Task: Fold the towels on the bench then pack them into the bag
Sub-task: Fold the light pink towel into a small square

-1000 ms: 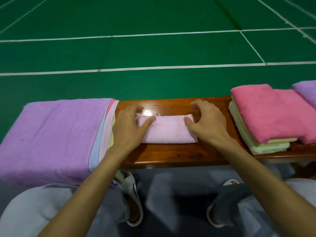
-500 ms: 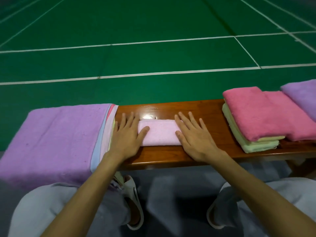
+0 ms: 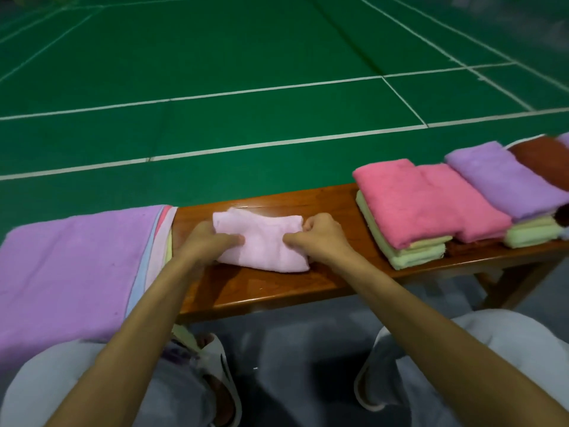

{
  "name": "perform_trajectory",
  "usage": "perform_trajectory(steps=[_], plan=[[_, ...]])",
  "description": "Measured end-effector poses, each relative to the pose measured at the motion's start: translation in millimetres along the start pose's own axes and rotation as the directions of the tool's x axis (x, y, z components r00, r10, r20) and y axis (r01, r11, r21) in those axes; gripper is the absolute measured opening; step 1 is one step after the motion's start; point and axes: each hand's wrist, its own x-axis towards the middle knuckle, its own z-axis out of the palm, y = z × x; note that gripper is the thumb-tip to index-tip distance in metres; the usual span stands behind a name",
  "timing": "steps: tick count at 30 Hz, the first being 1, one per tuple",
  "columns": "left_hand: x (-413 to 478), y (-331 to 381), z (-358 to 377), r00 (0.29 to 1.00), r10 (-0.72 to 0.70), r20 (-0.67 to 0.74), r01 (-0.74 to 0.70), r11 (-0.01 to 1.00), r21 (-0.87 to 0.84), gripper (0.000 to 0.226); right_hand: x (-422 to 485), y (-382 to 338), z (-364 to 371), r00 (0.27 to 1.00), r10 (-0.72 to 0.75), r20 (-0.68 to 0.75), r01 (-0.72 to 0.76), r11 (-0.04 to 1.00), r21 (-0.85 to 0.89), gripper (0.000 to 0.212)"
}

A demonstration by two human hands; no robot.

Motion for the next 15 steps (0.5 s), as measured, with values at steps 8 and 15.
perform_trajectory(steps=[8,15], plan=[[6,108,19,0.963,0.219,0.155,-0.126,0.88,-0.457,0.019,-26,-3,-98,0.967,-0.245,-0.07,0.255,0.91,0.326,0.058],[19,227,163,0.922,0.331,0.199,-0.165,0.803,-0.572,0.019,-6,56,-210,0.889,0.022,-0.457,0.121,0.952,0.282,0.039]])
